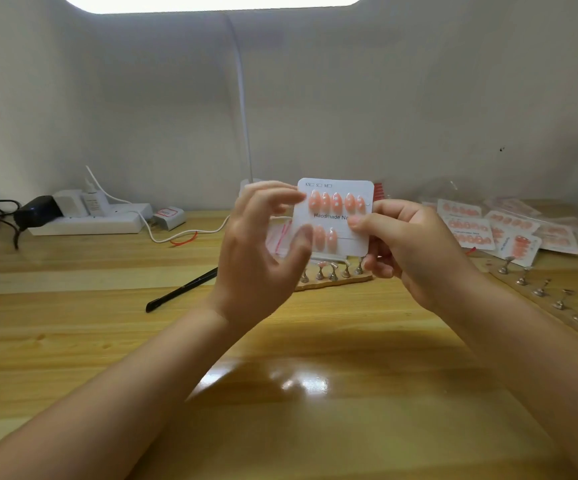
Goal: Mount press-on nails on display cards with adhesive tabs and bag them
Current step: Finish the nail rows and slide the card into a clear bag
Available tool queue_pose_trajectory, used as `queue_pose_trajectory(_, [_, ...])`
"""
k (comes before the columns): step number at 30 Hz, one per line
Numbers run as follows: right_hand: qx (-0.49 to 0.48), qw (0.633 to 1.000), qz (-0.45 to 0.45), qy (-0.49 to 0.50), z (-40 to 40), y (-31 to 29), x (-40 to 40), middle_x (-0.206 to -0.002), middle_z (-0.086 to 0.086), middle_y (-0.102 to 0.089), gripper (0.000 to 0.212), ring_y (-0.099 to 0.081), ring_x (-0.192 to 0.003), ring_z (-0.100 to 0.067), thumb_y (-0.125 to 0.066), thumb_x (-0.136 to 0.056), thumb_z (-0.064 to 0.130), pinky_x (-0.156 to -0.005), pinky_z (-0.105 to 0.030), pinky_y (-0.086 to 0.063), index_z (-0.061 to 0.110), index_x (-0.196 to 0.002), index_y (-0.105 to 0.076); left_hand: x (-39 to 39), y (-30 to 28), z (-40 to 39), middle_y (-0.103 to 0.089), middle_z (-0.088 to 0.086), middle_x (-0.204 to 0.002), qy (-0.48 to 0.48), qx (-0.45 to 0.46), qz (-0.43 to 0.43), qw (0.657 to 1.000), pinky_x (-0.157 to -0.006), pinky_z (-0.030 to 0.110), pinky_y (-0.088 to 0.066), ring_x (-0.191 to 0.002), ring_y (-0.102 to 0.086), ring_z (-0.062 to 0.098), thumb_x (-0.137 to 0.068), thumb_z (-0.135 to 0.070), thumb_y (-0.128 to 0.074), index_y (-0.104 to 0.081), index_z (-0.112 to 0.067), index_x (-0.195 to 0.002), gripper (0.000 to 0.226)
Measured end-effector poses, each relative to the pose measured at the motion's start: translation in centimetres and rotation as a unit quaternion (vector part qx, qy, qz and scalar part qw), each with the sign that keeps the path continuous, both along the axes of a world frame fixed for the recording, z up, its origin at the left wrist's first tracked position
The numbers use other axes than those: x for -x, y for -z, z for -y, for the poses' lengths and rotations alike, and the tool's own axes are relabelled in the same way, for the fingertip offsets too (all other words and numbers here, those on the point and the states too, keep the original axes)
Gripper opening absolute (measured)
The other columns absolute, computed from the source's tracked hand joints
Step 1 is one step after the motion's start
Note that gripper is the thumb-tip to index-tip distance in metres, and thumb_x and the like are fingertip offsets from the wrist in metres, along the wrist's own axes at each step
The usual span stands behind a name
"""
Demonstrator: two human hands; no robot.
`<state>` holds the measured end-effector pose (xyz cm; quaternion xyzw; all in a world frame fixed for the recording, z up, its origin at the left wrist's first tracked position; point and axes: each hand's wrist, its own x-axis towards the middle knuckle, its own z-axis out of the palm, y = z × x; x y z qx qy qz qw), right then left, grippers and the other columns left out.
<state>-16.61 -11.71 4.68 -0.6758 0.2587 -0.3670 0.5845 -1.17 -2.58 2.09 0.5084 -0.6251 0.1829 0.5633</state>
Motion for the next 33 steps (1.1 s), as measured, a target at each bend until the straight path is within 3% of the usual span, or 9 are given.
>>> queue_pose_trajectory(2, [-0.004, 1.0, 0.004, 0.001, 0.1, 0.0, 0.0, -0.071, -0.007, -0.066, 0.01, -0.052, -0.043, -0.011, -0.062, -0.09, 0.01, -0.036, -0.019, -0.032, 0.003, -0.091, -0.067, 0.5, -0.4, -0.4, -0.063, -0.008, -0.105, 0.042, -0.069, -0.161, 0.984, -0.081, 0.019, -0.049, -0.095, -0.062, 0.008, -0.083, -0.028, -0.062, -0.053, -0.018, -0.112, 0.033])
queue_pose_trajectory(4, [-0.004, 1.0, 0.005, 0.003, 0.1, 0.0, 0.0, -0.078, -0.011, -0.065, 0.013, -0.051, -0.044, -0.011, -0.061, -0.091, 0.012, -0.037, -0.019, -0.032, 0.001, -0.097, -0.067, 0.7, -0.6, -0.4, -0.07, -0.015, -0.09, 0.121, -0.144, -0.302, 0.935, -0.074, 0.015, -0.049, -0.087, -0.065, -0.001, -0.083, -0.025, -0.065, -0.052, -0.024, -0.112, 0.033])
queue_pose_trajectory(7, [0.003, 1.0, 0.009, 0.004, -0.1, 0.0, 0.0, -0.079, -0.012, -0.064, 0.013, -0.051, -0.044, -0.011, -0.061, -0.092, 0.012, -0.037, -0.02, -0.031, 0.003, -0.099, -0.067, 0.7, -0.6, -0.1, -0.075, -0.008, -0.084, 0.188, -0.198, -0.378, 0.885, -0.065, 0.013, -0.05, -0.078, -0.069, 0.004, -0.084, -0.019, -0.07, -0.053, -0.022, -0.115, 0.035])
queue_pose_trajectory(13, [0.027, 1.0, 0.007, -0.003, -0.1, 0.3, 0.0, -0.08, -0.011, -0.065, 0.011, -0.052, -0.046, -0.011, -0.061, -0.092, 0.014, -0.038, -0.022, -0.036, 0.007, -0.097, -0.069, 1.0, -0.5, 0.1, -0.075, 0.004, -0.086, 0.186, -0.204, -0.409, 0.87, -0.066, 0.02, -0.053, -0.079, -0.07, 0.015, -0.066, -0.028, -0.075, -0.054, -0.017, -0.12, 0.059])
queue_pose_trajectory(18, [0.066, 0.998, -0.004, 0.004, 0.0, 0.7, -0.2, -0.073, -0.011, -0.065, 0.009, -0.055, -0.048, -0.013, -0.063, -0.092, 0.015, -0.039, -0.022, -0.038, 0.012, -0.089, -0.07, 1.2, -0.5, 0.2, -0.075, 0.003, -0.08, 0.186, -0.201, -0.439, 0.856, -0.064, 0.023, -0.055, -0.073, -0.071, 0.014, -0.079, -0.003, -0.074, -0.053, -0.007, -0.122, 0.047])
queue_pose_trajectory(23, [0.059, 0.998, -0.015, 0.003, 0.0, 1.3, -0.5, -0.067, -0.009, -0.062, 0.01, -0.056, -0.044, -0.012, -0.062, -0.092, 0.011, -0.037, -0.021, -0.036, 0.006, -0.086, -0.067, 1.3, -0.3, 0.3, -0.075, 0.004, -0.081, 0.171, -0.199, -0.427, 0.865, -0.064, 0.022, -0.054, -0.076, -0.072, 0.016, -0.08, 0.002, -0.073, -0.054, -0.014, -0.115, 0.043])
queue_pose_trajectory(28, [0.028, 0.999, -0.025, 0.004, 0.2, 1.5, -0.6, -0.077, -0.018, -0.062, 0.014, -0.058, -0.045, -0.013, -0.059, -0.093, 0.011, -0.038, -0.023, -0.037, -0.002, -0.092, -0.063, 1.2, 0.1, 0.3, -0.075, 0.001, -0.08, 0.147, -0.205, -0.397, 0.883, -0.064, 0.022, -0.056, -0.073, -0.072, 0.012, -0.081, -0.004, -0.075, -0.051, -0.025, -0.111, 0.044])
queue_pose_trajectory(33, [0.024, 0.999, -0.034, 0.011, 0.4, 1.5, -0.6, -0.075, -0.01, -0.065, 0.011, -0.057, -0.046, -0.011, -0.058, -0.094, 0.012, -0.039, -0.023, -0.038, 0.005, -0.091, -0.066, 1.0, 0.2, 0.5, -0.075, 0.011, -0.09, 0.14, -0.223, -0.378, 0.888, -0.079, 0.039, -0.059, -0.084, -0.073, 0.023, -0.084, -0.01, -0.073, -0.049, -0.028, -0.114, 0.043])
